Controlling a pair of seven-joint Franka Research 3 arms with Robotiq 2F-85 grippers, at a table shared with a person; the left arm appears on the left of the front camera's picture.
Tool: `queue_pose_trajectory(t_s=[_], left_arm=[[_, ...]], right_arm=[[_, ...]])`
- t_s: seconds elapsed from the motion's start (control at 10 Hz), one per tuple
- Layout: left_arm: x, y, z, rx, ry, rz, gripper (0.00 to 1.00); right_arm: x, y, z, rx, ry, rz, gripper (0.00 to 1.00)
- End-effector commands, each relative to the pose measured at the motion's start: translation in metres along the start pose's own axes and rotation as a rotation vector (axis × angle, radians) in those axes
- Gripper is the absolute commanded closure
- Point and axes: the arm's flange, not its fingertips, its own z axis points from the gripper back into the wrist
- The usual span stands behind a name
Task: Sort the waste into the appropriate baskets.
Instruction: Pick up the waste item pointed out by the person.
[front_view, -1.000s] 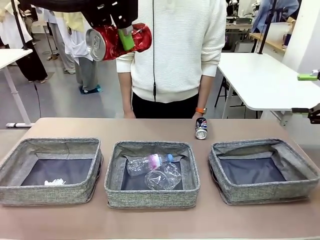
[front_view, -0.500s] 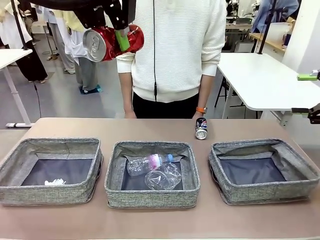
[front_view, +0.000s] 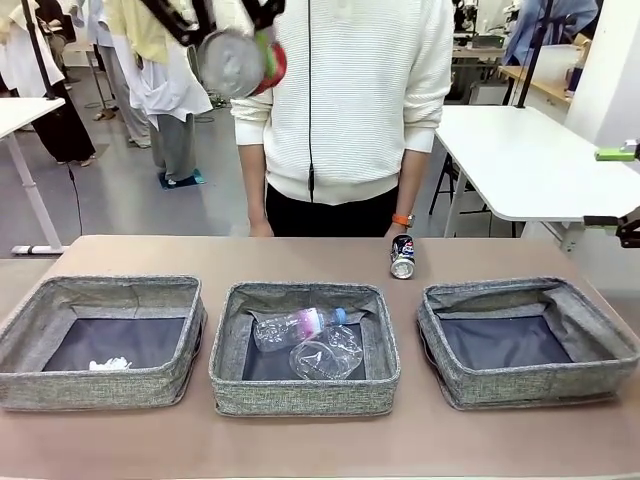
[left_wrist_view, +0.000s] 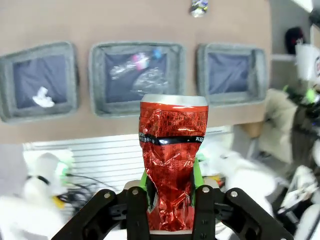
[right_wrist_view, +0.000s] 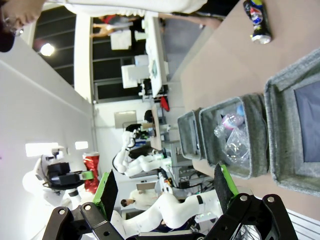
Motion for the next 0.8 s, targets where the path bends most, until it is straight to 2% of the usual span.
queue_pose_trajectory(t_s=[0.0,0.1,0.2,0.4,0.7], left_arm=[[-0.001,-0.019,0.001,-0.119,-0.092,0.149,0.67],[0.004,-0.024,-0.001,-0.139,-0.067,0.215,0.67],[0.011,-0.03,-0.002,-0.209,-0.051,0.358,0.67],[0.013,-0.039,-0.007,-0.164,-0.043,0.348,0.67],[0.015,-0.044,-0.03,-0.004,0.018,0.272,0.67]], right_arm=[[-0.001,0.003,0.003,0.0,0.006,0.001,0.0],[-0.001,0.003,0.003,0.0,0.006,0.001,0.0],[-0.001,0.003,0.003,0.0,0.006,0.001,0.0],[-0.001,0.003,0.003,0.0,0.006,0.001,0.0],[-0.001,0.003,0.003,0.0,0.006,0.001,0.0]])
